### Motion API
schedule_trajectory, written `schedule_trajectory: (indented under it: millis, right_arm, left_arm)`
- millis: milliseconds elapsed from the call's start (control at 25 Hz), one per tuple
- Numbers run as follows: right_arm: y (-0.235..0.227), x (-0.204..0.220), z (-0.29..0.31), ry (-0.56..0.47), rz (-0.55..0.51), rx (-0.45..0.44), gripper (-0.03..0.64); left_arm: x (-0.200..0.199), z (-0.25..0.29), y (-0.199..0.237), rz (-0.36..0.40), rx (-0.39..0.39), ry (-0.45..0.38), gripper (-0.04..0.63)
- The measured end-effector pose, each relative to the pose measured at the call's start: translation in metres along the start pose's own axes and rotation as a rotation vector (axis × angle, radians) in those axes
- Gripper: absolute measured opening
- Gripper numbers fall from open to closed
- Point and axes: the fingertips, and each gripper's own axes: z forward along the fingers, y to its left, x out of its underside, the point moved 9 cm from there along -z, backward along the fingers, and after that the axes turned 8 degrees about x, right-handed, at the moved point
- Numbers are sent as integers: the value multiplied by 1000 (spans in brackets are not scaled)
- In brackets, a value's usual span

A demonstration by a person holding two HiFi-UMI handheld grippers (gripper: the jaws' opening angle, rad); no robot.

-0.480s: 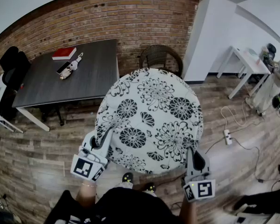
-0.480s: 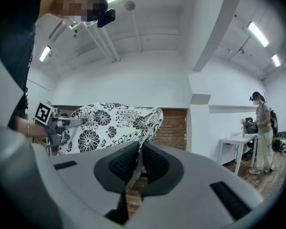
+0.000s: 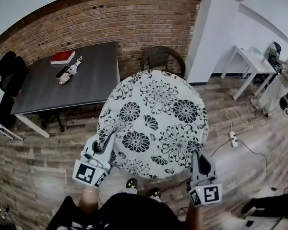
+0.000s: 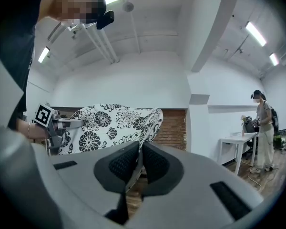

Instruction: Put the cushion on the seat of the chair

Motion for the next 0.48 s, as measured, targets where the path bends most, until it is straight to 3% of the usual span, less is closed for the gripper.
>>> schedule_trajectory:
  millis: [480]
  right_arm:
    - [-1,2,-2,-17,-16,7,18]
  left_arm:
    - [9,-1,0,1,4,-43,12]
